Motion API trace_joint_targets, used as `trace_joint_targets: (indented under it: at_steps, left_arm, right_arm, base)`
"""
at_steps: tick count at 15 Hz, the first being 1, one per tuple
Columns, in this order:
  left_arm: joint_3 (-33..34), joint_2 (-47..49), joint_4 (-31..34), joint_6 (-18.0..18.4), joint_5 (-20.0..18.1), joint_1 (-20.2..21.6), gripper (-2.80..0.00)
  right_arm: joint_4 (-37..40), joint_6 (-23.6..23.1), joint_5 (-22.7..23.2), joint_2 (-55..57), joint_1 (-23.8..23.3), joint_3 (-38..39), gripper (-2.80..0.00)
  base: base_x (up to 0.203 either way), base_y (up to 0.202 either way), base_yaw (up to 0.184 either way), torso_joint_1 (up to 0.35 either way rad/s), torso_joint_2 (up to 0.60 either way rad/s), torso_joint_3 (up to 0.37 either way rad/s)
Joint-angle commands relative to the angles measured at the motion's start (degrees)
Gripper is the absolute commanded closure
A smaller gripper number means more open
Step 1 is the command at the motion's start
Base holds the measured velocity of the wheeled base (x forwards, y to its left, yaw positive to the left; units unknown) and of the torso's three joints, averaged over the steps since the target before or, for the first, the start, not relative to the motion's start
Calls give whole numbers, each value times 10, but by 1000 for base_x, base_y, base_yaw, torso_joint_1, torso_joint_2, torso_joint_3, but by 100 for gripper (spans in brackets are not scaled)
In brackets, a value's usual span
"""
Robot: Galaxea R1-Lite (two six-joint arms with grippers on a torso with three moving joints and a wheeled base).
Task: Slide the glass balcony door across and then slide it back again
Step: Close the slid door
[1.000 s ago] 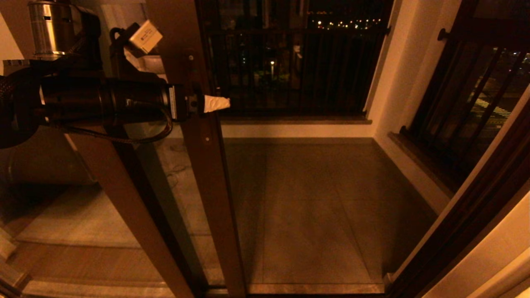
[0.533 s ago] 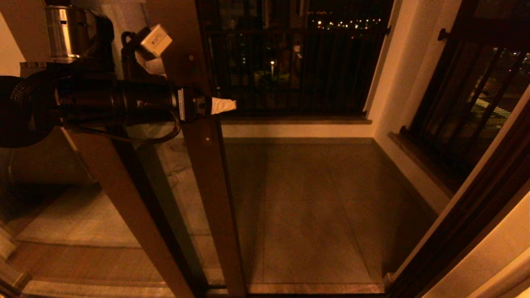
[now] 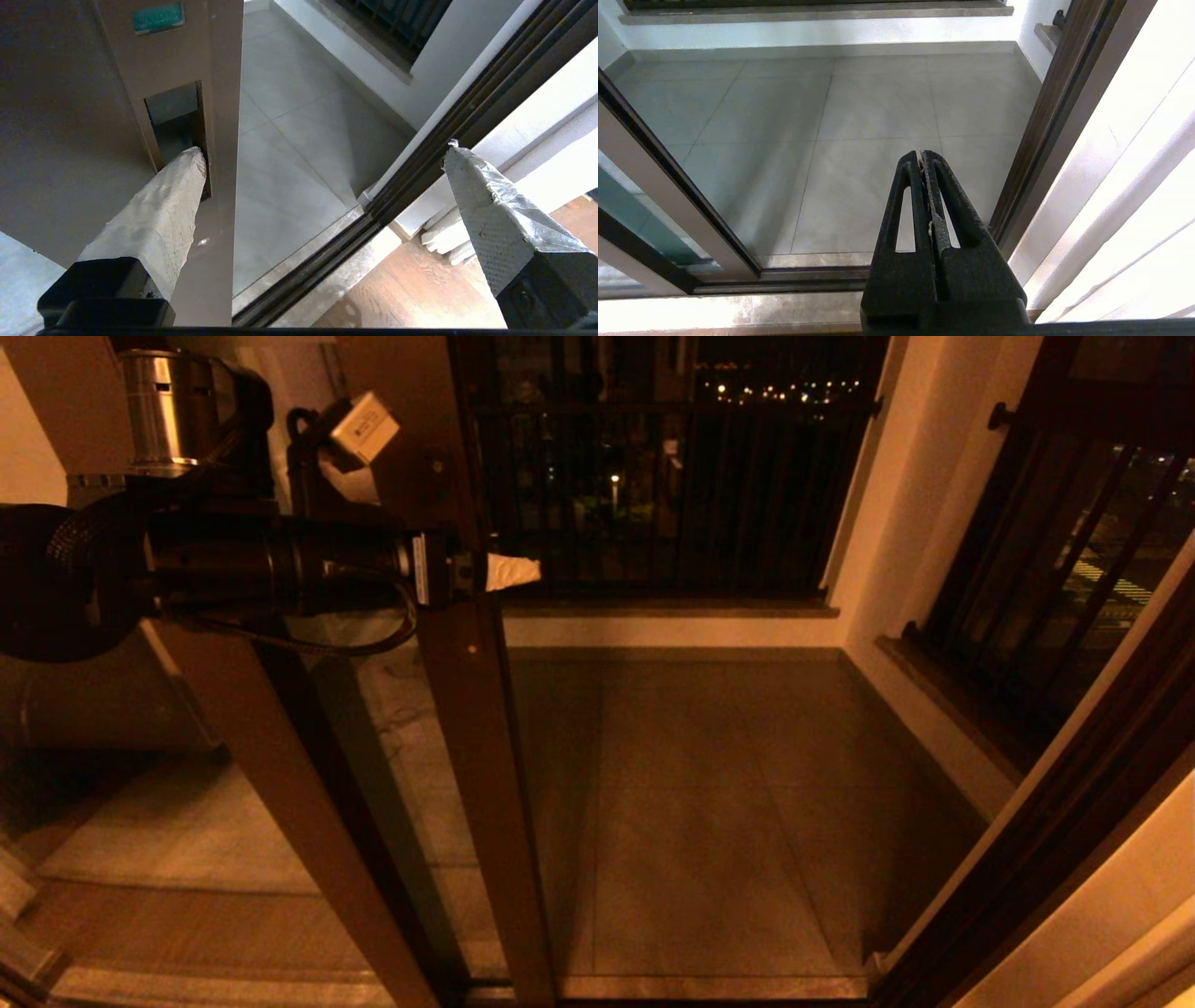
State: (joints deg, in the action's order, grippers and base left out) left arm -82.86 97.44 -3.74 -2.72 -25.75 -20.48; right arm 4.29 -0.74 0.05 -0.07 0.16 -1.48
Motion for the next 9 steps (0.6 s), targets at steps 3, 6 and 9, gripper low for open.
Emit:
trace_joint_targets:
  at_steps: [3,6,9]
  left_arm:
    - [-8,12,-1,0,-2,-17,-280]
    - [-20,17,-1,0,-1,-23,-280]
    - [-20,19,-1,0,-1,-28,-280]
  right_arm:
    - [0,0,0,1,0,0,0]
    - [0,0,0,1,0,0,0]
    - [0,0,0,1,0,1,0]
  base:
    - [0,0,0,0,0,0]
    - [0,0,0,0,0,0]
    - [0,0,0,0,0,0]
